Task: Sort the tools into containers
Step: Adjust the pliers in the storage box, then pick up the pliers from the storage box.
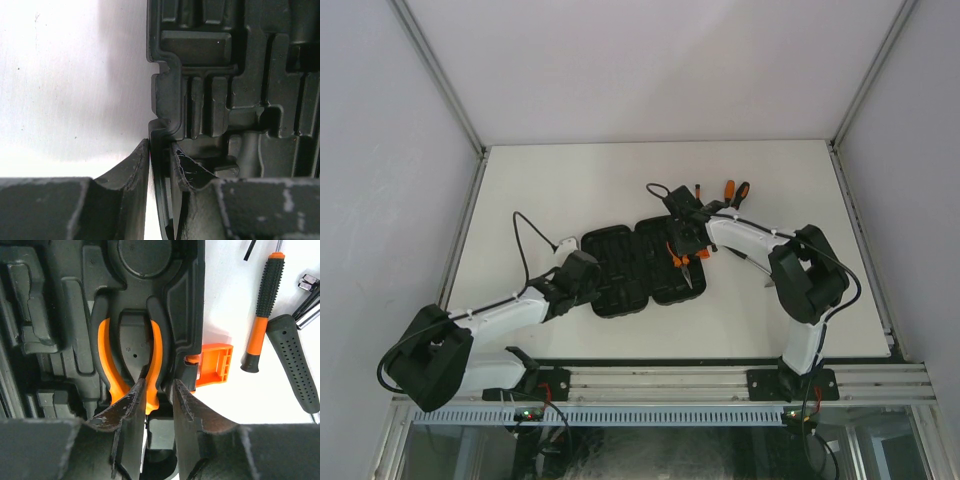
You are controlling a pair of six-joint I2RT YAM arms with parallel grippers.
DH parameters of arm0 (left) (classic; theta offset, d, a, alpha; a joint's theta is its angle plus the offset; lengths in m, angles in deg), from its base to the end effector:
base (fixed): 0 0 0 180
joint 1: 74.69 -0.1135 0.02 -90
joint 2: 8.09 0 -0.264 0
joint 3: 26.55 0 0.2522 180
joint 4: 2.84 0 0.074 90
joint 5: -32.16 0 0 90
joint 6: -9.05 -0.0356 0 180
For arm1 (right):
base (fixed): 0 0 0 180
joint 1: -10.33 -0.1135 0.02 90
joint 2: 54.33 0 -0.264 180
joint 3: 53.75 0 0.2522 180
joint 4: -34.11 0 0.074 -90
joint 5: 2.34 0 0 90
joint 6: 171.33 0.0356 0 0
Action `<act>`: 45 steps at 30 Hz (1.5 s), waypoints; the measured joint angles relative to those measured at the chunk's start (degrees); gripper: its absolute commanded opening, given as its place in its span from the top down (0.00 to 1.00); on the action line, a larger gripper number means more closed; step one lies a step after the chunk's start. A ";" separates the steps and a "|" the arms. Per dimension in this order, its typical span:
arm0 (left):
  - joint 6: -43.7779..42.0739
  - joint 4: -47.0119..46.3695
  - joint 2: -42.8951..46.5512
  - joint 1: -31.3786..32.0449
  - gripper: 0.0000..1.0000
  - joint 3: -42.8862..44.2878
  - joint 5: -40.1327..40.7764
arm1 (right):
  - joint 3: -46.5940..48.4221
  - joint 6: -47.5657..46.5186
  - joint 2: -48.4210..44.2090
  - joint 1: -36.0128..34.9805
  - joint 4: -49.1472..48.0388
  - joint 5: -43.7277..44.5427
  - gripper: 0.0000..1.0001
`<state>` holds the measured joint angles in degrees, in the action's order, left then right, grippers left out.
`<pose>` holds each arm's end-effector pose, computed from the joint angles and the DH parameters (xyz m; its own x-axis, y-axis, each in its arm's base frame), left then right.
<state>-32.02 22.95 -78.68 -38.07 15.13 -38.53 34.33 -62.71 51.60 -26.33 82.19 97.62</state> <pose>0.1798 -0.1189 0.1528 -0.7391 -0.3371 -0.5831 -0.2248 0.9395 -0.2583 0.3061 0.2202 0.1905 -0.8638 -0.2509 -0.4369 -0.2698 0.9627 -0.0194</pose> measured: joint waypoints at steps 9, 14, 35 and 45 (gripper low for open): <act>0.00 -0.02 0.04 0.00 0.74 -0.02 0.00 | 0.44 0.48 -0.44 -0.04 1.68 -0.02 0.63; 0.00 -0.02 0.04 0.00 0.74 -0.02 0.00 | 0.44 0.63 -2.36 -0.48 2.54 -1.33 0.54; 0.00 -0.04 0.04 0.00 0.75 -0.02 -0.02 | 0.87 0.15 0.52 -0.92 1.62 -5.35 0.49; 0.00 -0.04 0.04 0.02 0.75 -0.02 -0.04 | 2.19 -0.31 2.34 -0.92 2.03 -4.44 0.60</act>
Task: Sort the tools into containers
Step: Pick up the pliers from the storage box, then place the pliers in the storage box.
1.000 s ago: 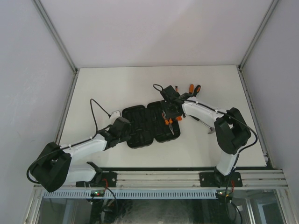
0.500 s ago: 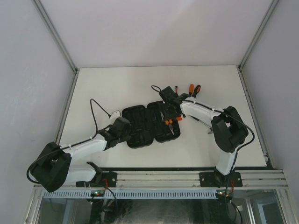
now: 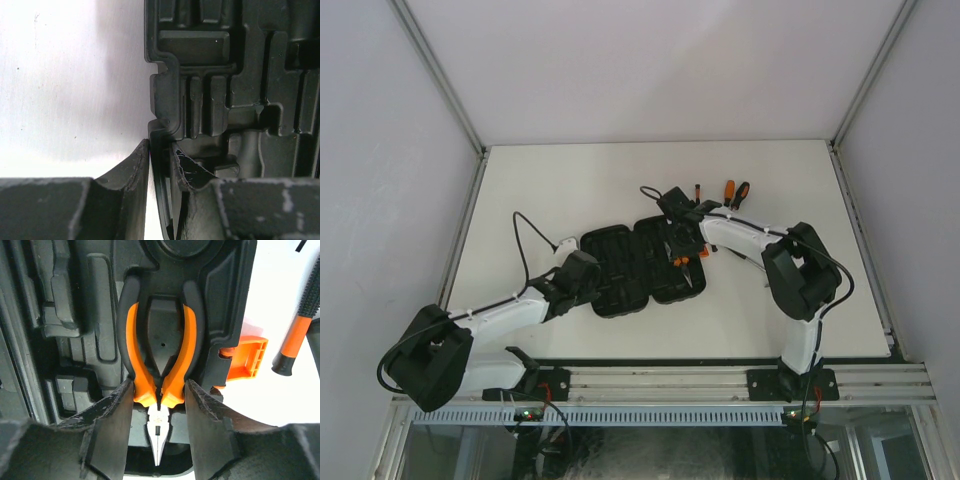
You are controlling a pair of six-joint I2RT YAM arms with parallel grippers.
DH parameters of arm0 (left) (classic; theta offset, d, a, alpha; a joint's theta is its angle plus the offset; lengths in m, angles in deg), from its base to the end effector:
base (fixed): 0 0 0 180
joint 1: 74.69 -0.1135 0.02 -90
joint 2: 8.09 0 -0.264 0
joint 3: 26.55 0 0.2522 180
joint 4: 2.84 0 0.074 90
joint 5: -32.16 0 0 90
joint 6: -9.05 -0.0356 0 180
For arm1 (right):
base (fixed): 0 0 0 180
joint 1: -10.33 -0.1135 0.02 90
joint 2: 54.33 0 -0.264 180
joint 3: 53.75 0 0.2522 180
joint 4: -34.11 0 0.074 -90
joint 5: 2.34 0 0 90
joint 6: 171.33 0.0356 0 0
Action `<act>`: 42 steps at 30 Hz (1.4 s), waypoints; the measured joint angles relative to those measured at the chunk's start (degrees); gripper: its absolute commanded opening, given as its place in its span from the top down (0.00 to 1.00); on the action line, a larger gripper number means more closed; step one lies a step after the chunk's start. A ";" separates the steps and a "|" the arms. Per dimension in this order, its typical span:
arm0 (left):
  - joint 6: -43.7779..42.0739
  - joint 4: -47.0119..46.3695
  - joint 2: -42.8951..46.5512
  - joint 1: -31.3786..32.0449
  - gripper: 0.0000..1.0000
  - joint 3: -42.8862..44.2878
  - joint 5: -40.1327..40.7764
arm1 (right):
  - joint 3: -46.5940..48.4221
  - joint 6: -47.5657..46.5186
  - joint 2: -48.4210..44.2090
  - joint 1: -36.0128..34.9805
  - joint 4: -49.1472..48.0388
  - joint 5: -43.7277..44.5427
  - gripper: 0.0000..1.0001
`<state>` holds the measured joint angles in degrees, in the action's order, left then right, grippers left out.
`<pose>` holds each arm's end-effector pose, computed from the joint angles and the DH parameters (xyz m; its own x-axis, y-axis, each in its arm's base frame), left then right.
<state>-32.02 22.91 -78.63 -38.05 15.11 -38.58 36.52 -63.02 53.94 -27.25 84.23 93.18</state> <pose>0.1797 -0.1190 0.1529 -0.7391 -0.3373 -0.5831 -0.2238 0.9394 -0.2597 0.3059 0.2311 0.1847 -0.8800 -0.2826 -0.3818 -0.3183 0.9474 0.0323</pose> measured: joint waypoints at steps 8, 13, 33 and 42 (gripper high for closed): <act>0.00 0.00 0.00 0.00 0.75 0.00 0.00 | 0.52 -0.11 0.24 -0.02 0.31 1.07 0.77; 0.00 0.00 -0.02 0.00 0.75 0.00 0.00 | 0.52 -0.13 -0.22 -0.02 0.37 0.72 0.79; 0.00 -0.02 -0.02 0.00 0.75 0.00 0.00 | 0.61 0.42 -3.10 0.04 3.89 -0.28 0.80; 0.00 -0.02 0.00 0.00 0.75 0.00 0.00 | 0.85 0.79 -1.31 0.17 3.58 -1.11 0.80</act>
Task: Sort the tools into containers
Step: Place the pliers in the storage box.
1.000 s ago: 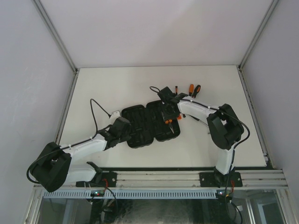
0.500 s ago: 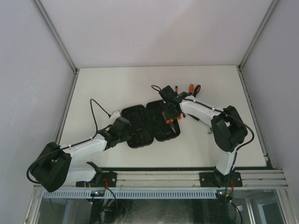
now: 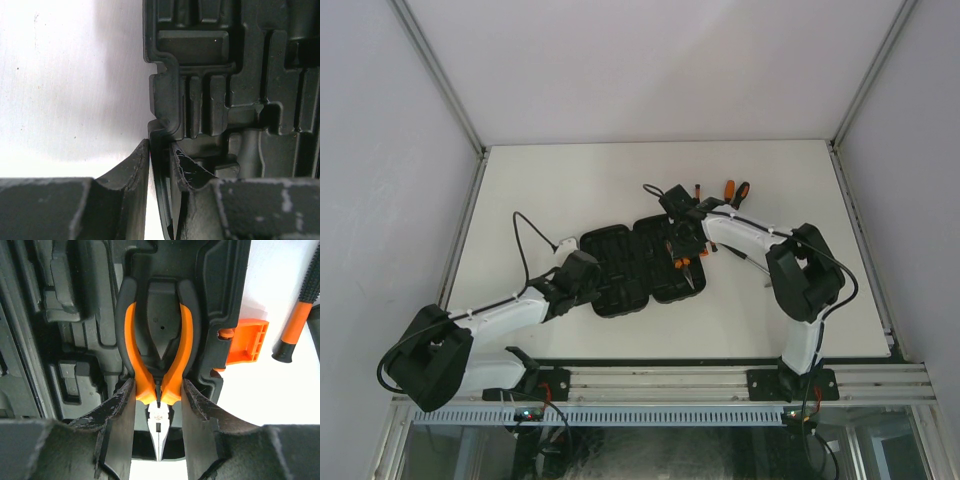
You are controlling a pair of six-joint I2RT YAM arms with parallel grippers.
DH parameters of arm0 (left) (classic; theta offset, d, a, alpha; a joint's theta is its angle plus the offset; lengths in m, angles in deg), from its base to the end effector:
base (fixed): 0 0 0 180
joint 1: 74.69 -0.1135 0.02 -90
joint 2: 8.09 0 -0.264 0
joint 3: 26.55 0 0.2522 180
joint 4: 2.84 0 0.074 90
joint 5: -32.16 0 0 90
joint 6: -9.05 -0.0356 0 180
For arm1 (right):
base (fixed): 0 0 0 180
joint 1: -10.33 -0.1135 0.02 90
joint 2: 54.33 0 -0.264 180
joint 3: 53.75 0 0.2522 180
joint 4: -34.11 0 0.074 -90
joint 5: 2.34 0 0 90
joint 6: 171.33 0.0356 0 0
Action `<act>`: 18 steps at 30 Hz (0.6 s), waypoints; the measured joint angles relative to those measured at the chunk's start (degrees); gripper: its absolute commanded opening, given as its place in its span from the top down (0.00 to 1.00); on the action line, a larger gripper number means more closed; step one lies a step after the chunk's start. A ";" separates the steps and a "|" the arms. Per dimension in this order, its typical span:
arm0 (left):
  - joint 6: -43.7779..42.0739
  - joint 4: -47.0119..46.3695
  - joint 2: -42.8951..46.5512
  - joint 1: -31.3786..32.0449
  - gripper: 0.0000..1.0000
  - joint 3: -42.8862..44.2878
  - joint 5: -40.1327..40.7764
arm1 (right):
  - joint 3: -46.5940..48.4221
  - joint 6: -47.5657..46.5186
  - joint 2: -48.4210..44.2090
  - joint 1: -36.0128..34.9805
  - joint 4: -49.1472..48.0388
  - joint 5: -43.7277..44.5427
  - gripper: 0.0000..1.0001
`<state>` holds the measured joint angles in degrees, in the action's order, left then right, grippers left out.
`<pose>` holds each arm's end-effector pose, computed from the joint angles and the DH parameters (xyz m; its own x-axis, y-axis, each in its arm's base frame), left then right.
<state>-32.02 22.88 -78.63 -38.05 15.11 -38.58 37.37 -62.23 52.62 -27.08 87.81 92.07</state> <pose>0.1797 -0.1190 0.1529 -0.7389 -0.3375 -0.5833 -0.2237 0.9393 -0.2601 0.3018 0.2274 0.1947 -0.8944 -0.2733 -0.3540 -0.3087 0.9500 0.0464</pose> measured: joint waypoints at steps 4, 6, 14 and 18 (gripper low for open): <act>0.00 0.00 -0.02 0.00 0.75 0.00 0.00 | 0.11 0.15 0.46 0.15 -0.44 0.00 0.80; 0.00 0.00 -0.02 0.00 0.75 0.00 -0.02 | 0.50 0.17 1.05 0.22 -0.52 -0.02 0.79; 0.00 0.02 -0.02 0.00 0.74 0.00 -0.02 | 1.03 0.39 2.40 0.42 -0.50 0.02 0.68; 0.00 0.11 0.04 0.00 0.69 0.00 0.02 | 1.18 0.55 2.43 0.46 -0.52 0.02 0.54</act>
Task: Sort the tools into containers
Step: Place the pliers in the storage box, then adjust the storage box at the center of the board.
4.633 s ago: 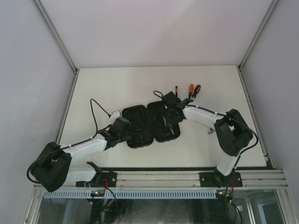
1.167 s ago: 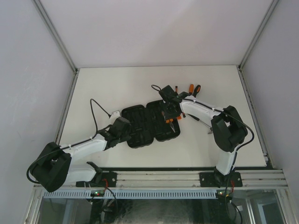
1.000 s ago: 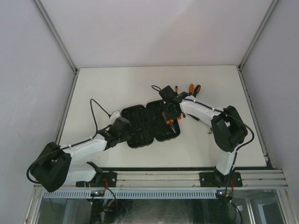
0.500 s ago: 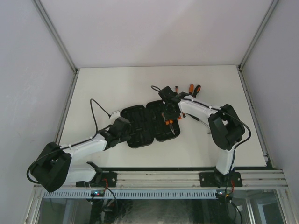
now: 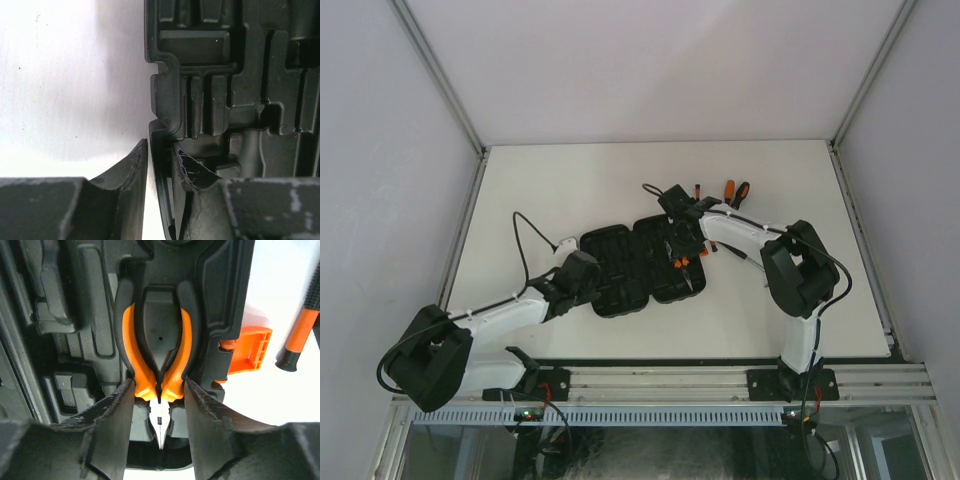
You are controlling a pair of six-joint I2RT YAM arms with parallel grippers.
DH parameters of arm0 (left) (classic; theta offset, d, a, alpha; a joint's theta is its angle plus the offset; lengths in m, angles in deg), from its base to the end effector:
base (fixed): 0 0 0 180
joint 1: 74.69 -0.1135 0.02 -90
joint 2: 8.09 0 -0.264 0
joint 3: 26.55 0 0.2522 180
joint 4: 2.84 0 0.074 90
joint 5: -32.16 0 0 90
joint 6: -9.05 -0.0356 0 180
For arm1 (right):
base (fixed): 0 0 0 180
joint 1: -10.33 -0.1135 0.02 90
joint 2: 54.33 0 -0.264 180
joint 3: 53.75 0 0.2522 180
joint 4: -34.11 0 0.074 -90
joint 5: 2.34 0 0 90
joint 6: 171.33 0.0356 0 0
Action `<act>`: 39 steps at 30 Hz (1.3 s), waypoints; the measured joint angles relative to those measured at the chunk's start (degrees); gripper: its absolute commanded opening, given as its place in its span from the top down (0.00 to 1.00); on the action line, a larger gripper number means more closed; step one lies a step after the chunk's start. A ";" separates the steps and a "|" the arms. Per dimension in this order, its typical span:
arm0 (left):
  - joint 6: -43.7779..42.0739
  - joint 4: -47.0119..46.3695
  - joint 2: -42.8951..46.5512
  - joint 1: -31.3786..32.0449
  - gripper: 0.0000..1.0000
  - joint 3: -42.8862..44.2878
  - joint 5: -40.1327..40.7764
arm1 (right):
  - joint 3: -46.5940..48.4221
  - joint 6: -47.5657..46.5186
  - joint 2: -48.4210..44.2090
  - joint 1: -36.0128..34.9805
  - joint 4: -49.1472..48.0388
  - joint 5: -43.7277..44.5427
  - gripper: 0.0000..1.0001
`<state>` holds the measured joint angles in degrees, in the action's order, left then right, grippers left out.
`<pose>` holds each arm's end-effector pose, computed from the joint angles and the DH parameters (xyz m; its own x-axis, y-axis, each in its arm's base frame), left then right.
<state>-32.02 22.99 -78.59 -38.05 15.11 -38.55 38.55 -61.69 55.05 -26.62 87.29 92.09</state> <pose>0.1795 -0.1189 0.1529 -0.7392 -0.3371 -0.5831 -0.2242 0.9395 -0.2589 0.3099 0.2296 0.1854 -0.9029 -0.2598 -0.3425 -0.2920 0.9554 0.0450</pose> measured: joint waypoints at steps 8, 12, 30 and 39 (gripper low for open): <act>0.02 2.54 2.47 0.00 0.60 0.00 0.44 | -0.04 -0.04 -1.01 -0.09 0.22 -0.04 0.52; 0.02 5.20 6.16 0.00 0.59 0.00 1.88 | -0.79 -0.15 -4.37 -0.22 -0.96 -0.15 0.55; -4.55 8.02 6.12 0.26 0.62 11.41 1.09 | -11.32 -0.15 -10.08 6.32 -8.81 -3.21 0.61; -7.58 5.86 0.52 0.63 0.64 13.42 -4.39 | -16.74 -0.31 -11.04 8.96 -11.34 -6.47 0.67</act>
<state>-39.60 28.85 -78.06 -37.41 28.53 -42.95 21.81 -61.99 44.01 -17.66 75.94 85.62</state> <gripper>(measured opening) 0.365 0.370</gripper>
